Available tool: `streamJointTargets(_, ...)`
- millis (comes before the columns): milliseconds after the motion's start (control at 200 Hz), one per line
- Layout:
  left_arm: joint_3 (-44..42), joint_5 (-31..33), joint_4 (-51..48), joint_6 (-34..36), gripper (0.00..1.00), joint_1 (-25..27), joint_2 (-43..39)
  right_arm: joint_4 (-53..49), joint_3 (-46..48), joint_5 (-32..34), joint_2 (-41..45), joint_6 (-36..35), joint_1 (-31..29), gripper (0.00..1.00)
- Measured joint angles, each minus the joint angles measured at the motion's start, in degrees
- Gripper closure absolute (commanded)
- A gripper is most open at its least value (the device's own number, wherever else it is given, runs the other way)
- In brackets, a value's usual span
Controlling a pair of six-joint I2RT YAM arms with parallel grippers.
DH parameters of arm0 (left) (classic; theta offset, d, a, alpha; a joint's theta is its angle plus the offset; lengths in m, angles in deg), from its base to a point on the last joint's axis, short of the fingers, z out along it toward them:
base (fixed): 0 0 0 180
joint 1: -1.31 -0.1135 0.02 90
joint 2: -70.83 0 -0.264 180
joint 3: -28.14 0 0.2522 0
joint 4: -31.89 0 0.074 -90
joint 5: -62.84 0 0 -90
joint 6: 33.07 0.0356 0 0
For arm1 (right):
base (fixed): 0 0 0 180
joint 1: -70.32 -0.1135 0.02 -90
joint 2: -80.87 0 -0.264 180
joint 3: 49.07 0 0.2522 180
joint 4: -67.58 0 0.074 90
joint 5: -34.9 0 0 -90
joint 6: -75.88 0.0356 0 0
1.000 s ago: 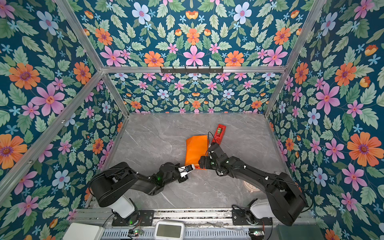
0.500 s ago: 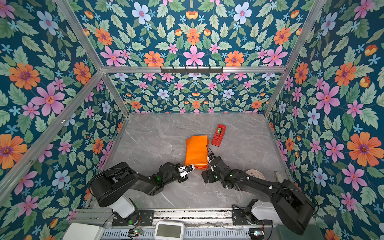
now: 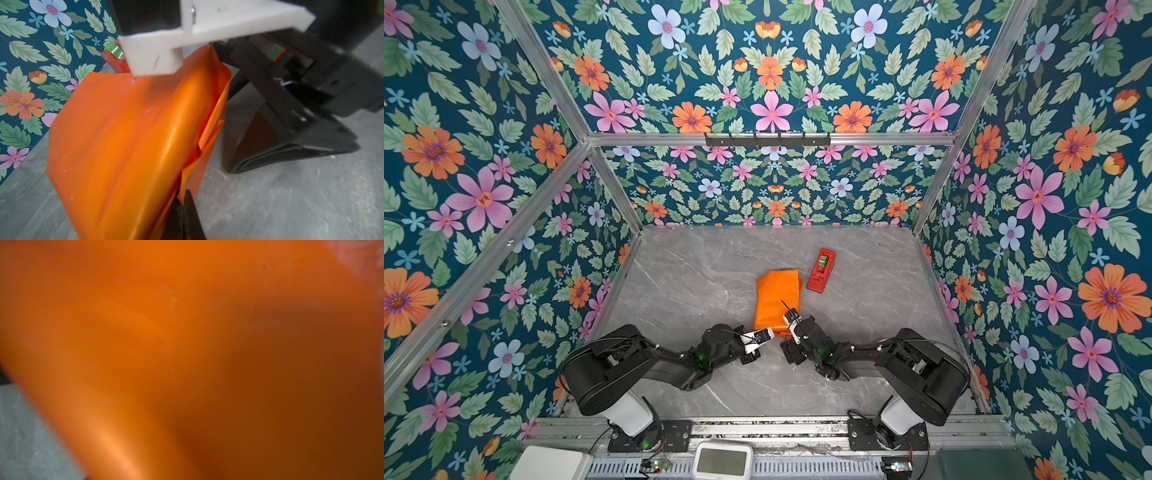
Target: Wrap the gift box in paper
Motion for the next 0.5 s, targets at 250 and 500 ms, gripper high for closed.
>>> streamJointTargets(250, 0.66, -0.63, -1.49, 0.2, 1.0, 0.0, 0.04, 8.96, 0.81, 2.58, -4.42, -1.44, 0.02, 0.31)
streamJointTargets(500, 2.1, -2.21, -4.63, 1.05, 0.84, -0.02, -0.2, 15.04, 1.95, 3.72, -6.91, -1.4, 0.07, 0.38)
